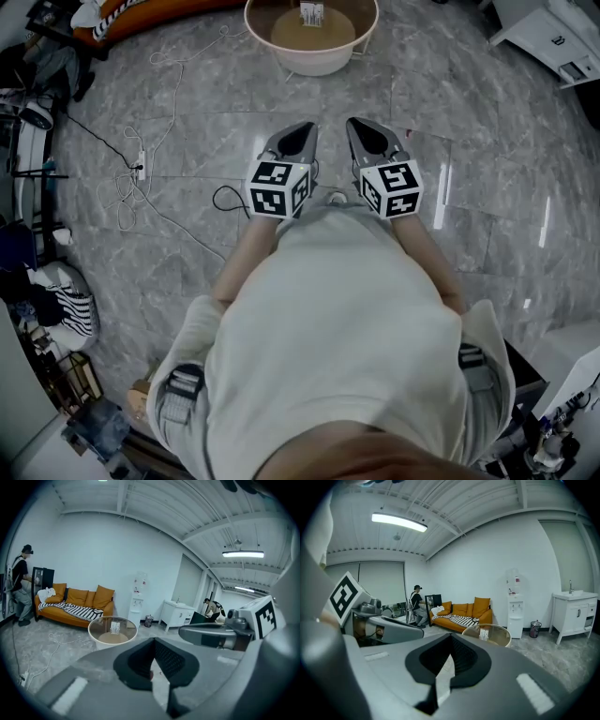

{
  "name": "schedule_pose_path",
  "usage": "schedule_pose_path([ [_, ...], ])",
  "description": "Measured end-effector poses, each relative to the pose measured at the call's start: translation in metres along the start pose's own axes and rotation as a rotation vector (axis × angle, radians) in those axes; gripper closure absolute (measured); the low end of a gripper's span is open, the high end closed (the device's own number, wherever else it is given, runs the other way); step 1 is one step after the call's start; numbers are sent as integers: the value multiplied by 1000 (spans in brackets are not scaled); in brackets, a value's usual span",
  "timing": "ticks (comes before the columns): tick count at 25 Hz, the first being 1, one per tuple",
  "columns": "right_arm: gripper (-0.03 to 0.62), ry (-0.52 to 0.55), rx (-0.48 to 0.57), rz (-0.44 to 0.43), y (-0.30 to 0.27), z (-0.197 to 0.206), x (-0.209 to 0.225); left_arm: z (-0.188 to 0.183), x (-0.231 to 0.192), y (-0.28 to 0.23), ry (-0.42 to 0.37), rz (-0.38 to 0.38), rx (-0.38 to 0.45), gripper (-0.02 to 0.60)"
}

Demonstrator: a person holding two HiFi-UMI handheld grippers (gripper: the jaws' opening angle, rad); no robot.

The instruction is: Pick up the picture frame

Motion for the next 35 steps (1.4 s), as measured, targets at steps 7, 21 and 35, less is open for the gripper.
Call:
schedule_pose_path([
  [7,594,45,-20,-39,-8,1,20,-2,0,-19,54,-30,15,581],
  [21,594,37,-4,-81,-19,3,35,4,-4,-37,83,-77,-15,581],
  [35,594,2,-45,-40,-87,-7,77,-26,-62,-99,94,-43,-22,581],
])
Point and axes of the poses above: the fingertips, and each gripper's own axes: y backward along the fingers, x to its right, z out of its underside, the point moved 6 cm from there along y, backward along the fingers, and after that the axes turned 2 degrees about z, right-handed, at the moved point
